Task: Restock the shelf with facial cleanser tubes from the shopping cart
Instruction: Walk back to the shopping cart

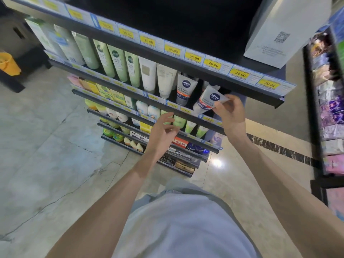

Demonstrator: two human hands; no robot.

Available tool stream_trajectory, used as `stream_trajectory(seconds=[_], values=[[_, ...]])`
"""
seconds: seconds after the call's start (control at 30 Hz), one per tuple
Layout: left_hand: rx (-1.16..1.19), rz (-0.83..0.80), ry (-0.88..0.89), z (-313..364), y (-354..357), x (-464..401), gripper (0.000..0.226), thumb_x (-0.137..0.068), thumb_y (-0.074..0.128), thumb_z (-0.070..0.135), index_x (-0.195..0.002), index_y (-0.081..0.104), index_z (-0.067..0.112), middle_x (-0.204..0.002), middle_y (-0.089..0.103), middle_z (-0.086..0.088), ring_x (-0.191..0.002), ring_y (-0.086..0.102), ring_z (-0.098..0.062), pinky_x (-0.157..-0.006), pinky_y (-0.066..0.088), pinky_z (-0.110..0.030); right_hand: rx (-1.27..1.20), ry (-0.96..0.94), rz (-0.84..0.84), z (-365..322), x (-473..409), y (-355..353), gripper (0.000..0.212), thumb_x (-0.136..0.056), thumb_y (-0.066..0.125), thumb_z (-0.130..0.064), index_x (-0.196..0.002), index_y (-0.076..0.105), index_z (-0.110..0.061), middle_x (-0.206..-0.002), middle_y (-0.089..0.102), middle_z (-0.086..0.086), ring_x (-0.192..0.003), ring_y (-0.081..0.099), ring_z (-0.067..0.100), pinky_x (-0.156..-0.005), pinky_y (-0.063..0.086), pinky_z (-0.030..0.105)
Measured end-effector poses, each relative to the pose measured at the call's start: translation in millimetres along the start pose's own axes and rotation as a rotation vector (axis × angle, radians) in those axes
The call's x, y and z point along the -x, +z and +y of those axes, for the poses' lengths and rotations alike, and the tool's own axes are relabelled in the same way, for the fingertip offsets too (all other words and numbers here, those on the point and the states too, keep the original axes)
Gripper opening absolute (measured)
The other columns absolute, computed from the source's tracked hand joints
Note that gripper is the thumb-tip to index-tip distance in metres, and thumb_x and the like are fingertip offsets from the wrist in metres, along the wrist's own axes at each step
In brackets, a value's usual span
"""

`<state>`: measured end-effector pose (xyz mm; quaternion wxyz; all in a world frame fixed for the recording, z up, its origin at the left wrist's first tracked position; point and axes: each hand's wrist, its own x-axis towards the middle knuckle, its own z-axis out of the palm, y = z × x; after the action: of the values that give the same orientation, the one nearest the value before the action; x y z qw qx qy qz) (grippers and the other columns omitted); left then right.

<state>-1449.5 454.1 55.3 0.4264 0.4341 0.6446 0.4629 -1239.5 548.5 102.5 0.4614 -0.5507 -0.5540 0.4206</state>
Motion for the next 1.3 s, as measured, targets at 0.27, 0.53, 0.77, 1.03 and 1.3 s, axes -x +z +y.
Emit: stream_trajectory(seconds=[0.27,0.53,0.77,1.03,1.3], values=[[-0.046,0.041,-0.097,-31.7,-23.5,7.2,0.047,-0.097,0.068,0.022,-0.140,0.051,0.031,-0.115,0.067,0.016,-0.102,0.067,-0.005,-0.082,0.056,-0.023,0.186,-0.026,0.046,40.9,-40.1,15.9,0.024,-0.094,0.070,-0.026,-0.113,0.061,-0.016,-0.107,0.072,-0.001,-0.101,0.068,0.012,-0.097,0.055,0.046],[-0.013,0.055,-0.140,-36.7,-26.0,6.2,0.046,-0.096,0.066,0.013,-0.139,0.054,0.026,-0.110,0.070,0.011,-0.098,0.070,-0.013,-0.079,0.058,-0.024,0.323,-0.032,-0.021,48.9,-47.0,28.3,0.040,-0.087,0.076,-0.032,-0.117,0.052,-0.025,-0.121,0.066,0.001,-0.108,0.065,0.012,-0.098,0.054,0.037],[-0.036,0.046,-0.142,-26.5,-21.9,-1.7,0.047,-0.097,0.067,0.015,-0.139,0.053,0.028,-0.110,0.070,0.016,-0.091,0.068,-0.009,-0.068,0.056,-0.015,0.388,-0.019,-0.014,56.8,-52.3,34.5,0.042,-0.090,0.075,-0.023,-0.120,0.047,-0.019,-0.123,0.064,0.004,-0.107,0.063,0.016,-0.097,0.054,0.038],[-0.065,0.006,-0.135,-19.0,-14.2,-12.8,0.041,-0.098,0.065,0.011,-0.134,0.054,0.027,-0.105,0.071,0.011,-0.095,0.068,-0.008,-0.082,0.057,-0.024,0.424,0.005,-0.006,62.1,-63.4,35.5,0.049,-0.088,0.076,-0.027,-0.127,0.048,-0.016,-0.126,0.063,0.004,-0.114,0.062,0.021,-0.102,0.053,0.046],[-0.505,-0.030,0.104,-6.4,-16.1,-3.7,0.044,-0.100,0.061,0.022,-0.144,0.052,0.022,-0.141,0.053,0.005,-0.132,0.048,-0.012,-0.114,0.042,-0.033,0.481,0.071,-0.034,43.7,-14.8,10.0,0.071,-0.092,0.074,-0.035,-0.150,0.035,-0.020,-0.148,0.046,0.003,-0.133,0.048,0.019,-0.113,0.043,0.038]])
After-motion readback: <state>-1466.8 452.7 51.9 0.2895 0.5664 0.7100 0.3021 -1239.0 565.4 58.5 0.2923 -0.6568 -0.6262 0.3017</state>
